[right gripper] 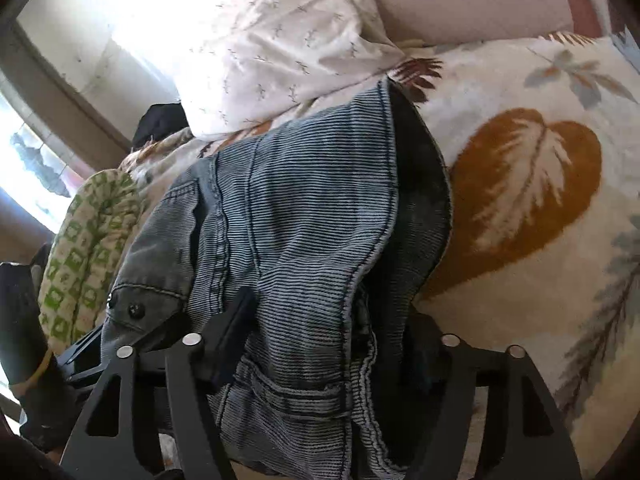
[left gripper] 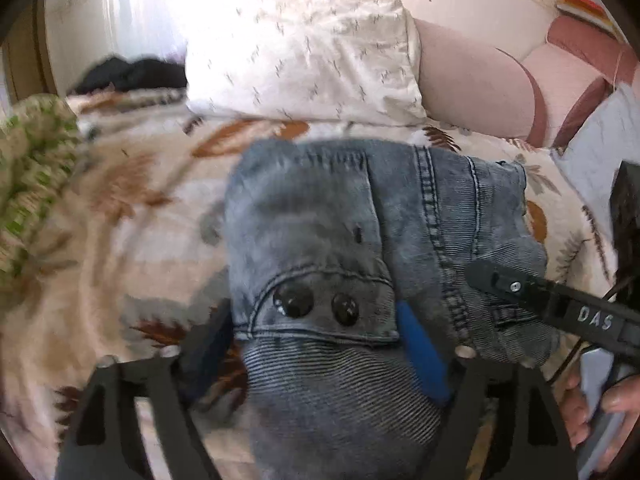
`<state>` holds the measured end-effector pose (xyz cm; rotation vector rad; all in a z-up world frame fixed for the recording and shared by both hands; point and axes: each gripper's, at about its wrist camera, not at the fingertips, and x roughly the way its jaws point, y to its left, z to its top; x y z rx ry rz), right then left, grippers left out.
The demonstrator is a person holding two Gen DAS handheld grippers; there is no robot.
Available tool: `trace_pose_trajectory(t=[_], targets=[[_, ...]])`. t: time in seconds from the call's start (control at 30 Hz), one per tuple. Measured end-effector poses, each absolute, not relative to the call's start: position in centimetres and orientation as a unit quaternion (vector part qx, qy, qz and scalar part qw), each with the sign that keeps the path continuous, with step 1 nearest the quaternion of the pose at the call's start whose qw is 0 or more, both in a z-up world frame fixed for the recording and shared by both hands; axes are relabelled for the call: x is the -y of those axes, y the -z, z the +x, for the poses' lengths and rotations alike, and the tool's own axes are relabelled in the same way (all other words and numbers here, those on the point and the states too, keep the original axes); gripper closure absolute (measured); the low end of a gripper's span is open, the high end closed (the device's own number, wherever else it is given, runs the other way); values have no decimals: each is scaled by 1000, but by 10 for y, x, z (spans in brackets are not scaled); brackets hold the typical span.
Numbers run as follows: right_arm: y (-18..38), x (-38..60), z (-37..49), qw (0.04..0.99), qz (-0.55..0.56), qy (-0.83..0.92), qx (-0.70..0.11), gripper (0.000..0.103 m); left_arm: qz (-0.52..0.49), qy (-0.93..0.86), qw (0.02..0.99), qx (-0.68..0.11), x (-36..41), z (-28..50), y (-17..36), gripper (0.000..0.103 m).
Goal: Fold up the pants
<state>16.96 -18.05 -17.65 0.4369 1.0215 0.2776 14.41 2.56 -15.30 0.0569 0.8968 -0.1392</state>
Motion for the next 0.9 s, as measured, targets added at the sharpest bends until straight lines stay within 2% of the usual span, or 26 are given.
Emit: trace_pose_trajectory(t=[0.07,0.13,0.23,0.43,0.73,0.9], targets=[[167,179,165,847,193,-129,-478,33,47,66,905,-417,-24,133,141,13],[157,176,161,856,176,-121,-470,26,70,52,912,-401,-24,124,129,9],[135,180,143,882,143,-93,-440,26,95,35,925,-367,-26,104,105,5],[95,200,95,916,150,-71,-367,25,95,23,944,-316,-38,62,59,0],[49,194,-1,961,109,-56,-247,19,92,20,960,-263,-56,-1,10,0],[41,190,-47,968,113,-42,-219,17,87,19,967,-237,-68,-31,-8,0]])
